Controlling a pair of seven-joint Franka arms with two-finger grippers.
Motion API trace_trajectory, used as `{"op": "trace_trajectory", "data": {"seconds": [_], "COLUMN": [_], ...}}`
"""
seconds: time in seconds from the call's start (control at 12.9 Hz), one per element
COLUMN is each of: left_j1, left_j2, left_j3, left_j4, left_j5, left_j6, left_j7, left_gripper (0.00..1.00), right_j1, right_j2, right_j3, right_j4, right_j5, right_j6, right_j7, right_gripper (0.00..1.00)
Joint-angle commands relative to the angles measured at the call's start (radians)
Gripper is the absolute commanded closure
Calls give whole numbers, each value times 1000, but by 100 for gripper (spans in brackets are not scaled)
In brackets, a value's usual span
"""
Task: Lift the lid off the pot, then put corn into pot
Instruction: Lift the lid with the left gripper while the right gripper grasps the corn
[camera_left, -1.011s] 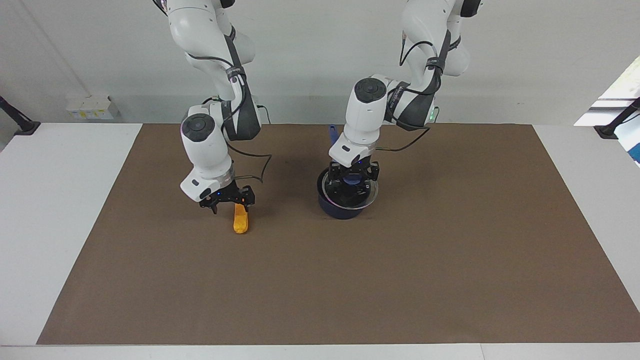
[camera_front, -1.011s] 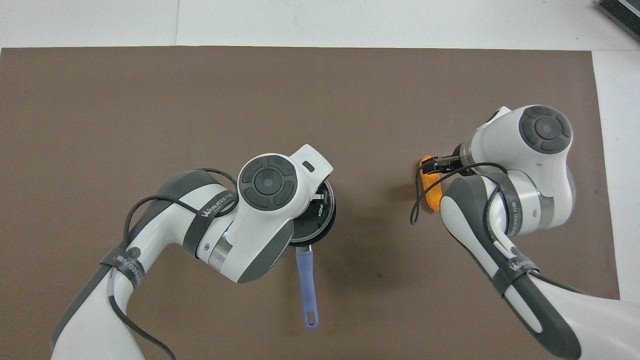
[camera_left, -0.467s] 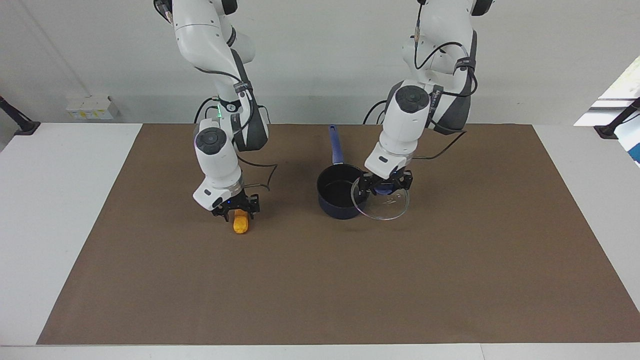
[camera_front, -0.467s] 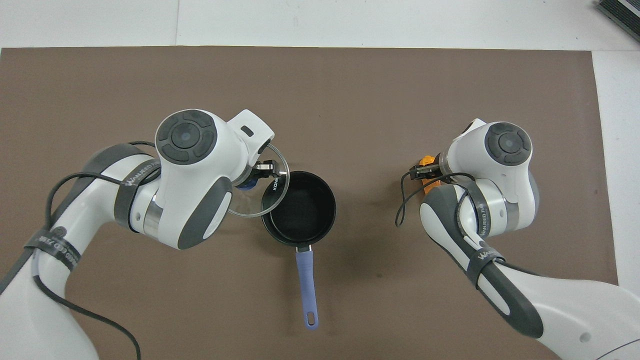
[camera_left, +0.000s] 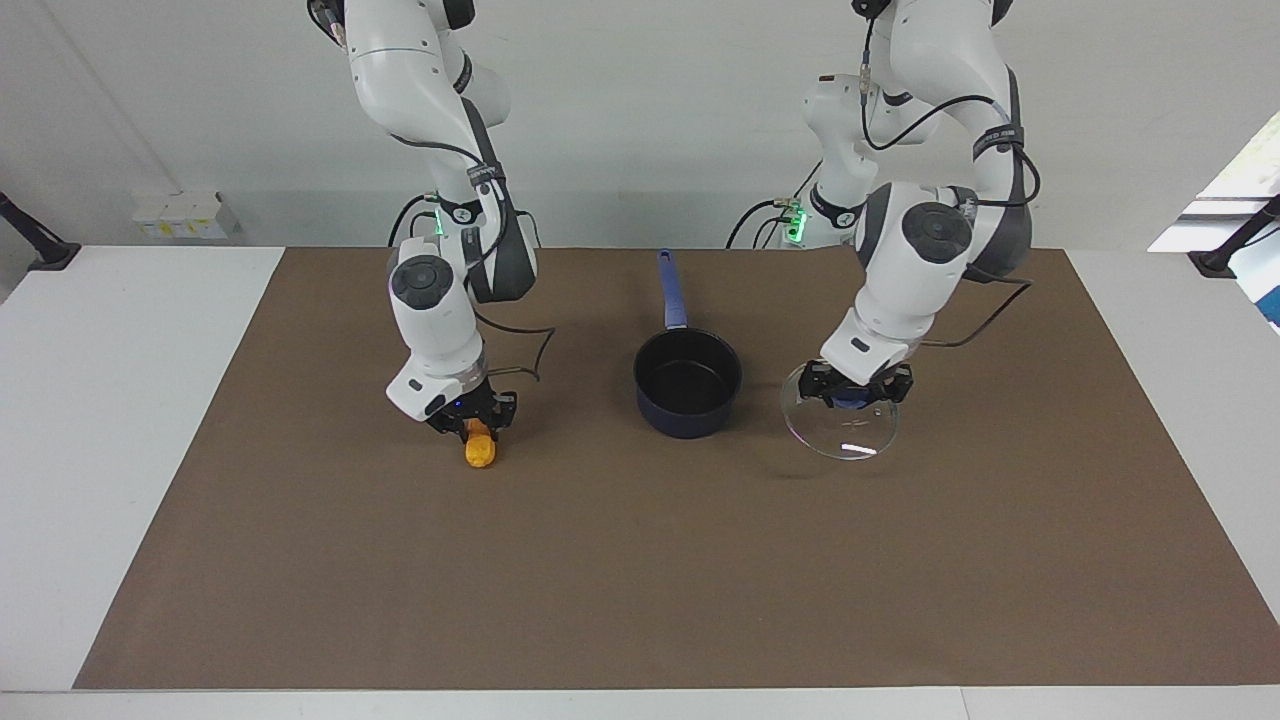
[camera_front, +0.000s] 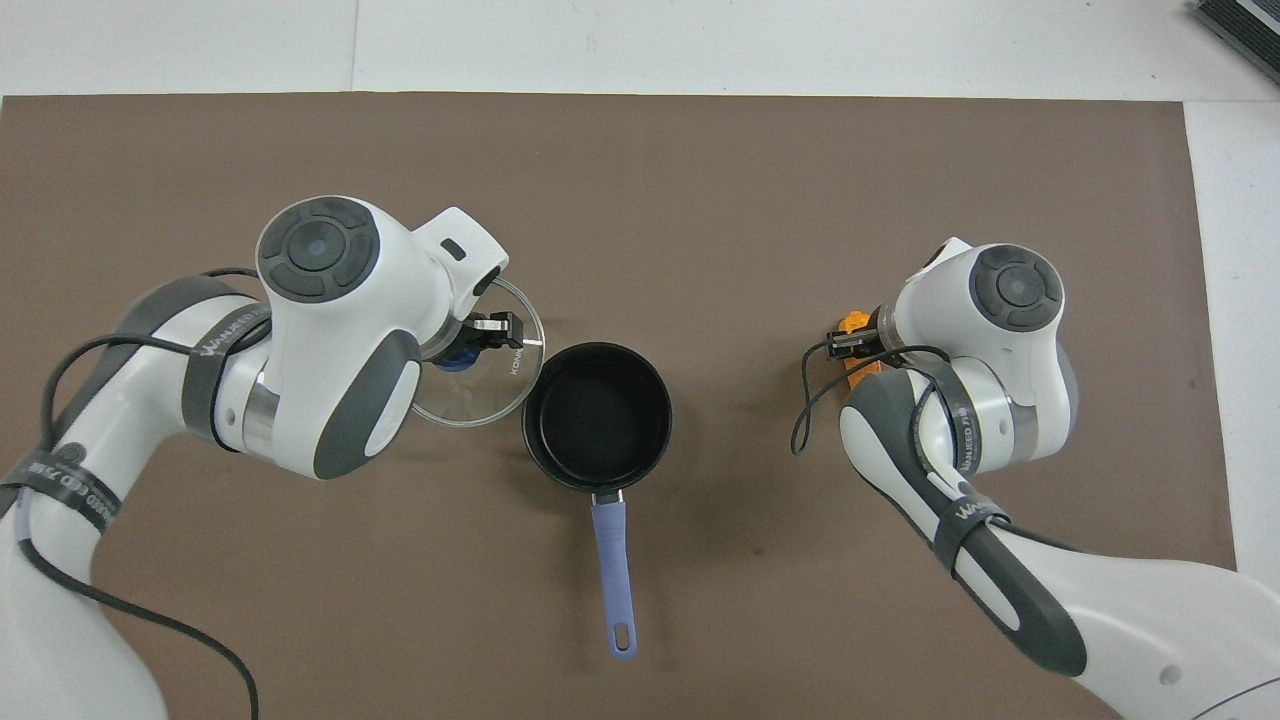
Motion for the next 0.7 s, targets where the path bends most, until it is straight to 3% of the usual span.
{"op": "trace_trajectory", "data": {"seconds": [0.0,0.31,0.62], "left_j1": [84,192,224], "left_j2": [-23,-3,21], "left_j3": [-13,-13,-13], "left_j4": [-43,-105,-108], "left_j5": [11,8,6], "left_j6": [35,168,213], "left_j7": [136,312,355], "left_gripper": [100,100,100], "right_j1": [-7,-3,49], "right_j2": [-2,-19,-76], "right_j3": [1,3,29], "right_j4": [-9,9,43], "right_j5": [13,14,14], "right_j6": [17,6,-8], "right_j7": [-33,4,169], "right_gripper": [74,82,82]}}
